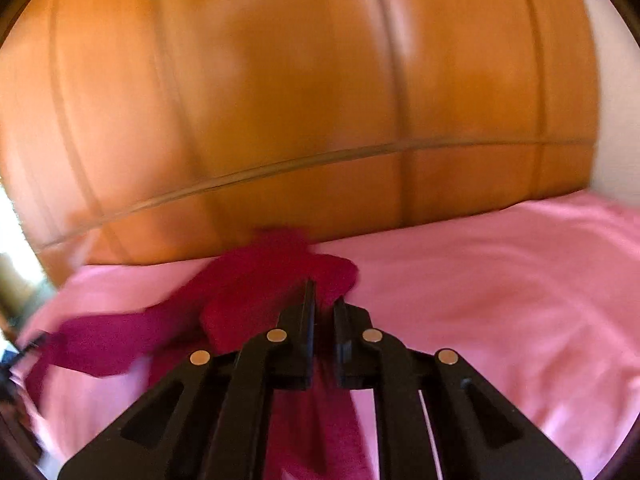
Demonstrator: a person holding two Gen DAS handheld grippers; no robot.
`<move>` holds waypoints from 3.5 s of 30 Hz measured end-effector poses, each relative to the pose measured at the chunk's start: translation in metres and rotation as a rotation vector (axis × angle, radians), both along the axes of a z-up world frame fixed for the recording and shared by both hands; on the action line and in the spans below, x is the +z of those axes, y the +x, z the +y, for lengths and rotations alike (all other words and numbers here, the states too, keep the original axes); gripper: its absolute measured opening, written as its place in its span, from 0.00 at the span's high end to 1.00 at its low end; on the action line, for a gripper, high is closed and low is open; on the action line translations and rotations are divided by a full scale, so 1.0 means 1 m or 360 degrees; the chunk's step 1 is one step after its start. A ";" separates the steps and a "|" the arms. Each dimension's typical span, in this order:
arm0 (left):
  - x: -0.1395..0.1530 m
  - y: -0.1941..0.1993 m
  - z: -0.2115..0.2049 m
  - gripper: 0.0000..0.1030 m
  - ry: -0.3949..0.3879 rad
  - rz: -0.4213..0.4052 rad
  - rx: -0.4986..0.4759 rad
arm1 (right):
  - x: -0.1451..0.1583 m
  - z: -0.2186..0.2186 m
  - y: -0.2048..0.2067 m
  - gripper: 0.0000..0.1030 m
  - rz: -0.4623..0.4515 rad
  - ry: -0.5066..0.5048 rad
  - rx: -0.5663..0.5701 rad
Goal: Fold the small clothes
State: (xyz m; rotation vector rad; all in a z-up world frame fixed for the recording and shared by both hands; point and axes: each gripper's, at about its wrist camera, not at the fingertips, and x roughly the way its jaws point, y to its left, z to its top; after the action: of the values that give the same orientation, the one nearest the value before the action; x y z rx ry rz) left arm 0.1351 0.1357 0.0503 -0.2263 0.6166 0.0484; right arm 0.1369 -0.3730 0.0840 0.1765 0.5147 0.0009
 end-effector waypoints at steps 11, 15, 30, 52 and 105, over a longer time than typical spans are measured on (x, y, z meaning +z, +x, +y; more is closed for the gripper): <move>-0.012 0.102 0.084 0.98 0.0202 0.0292 0.0548 | -0.043 -0.130 0.088 0.84 0.0307 -0.0244 -0.0520; -0.010 0.085 0.080 0.45 0.0138 0.0252 0.0527 | -0.048 -0.136 0.087 0.36 0.0282 -0.0215 -0.0554; -0.117 -0.018 -0.069 0.42 -0.0977 0.0501 -0.0467 | -0.130 -0.006 -0.054 0.49 0.0671 0.0784 0.0589; -0.013 -0.079 -0.002 0.95 -0.0789 0.0553 -0.0504 | -0.064 -0.024 -0.144 0.93 0.0511 0.0526 0.0614; -0.077 -0.037 -0.145 0.51 -0.0283 0.0418 -0.0763 | -0.139 -0.130 0.017 0.84 0.0503 -0.0259 -0.0389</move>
State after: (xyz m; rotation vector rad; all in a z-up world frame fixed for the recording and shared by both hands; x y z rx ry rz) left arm 0.0984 -0.0088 -0.0272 -0.2407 0.9251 -0.4469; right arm 0.1544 -0.5025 -0.0553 0.0790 0.8020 -0.3107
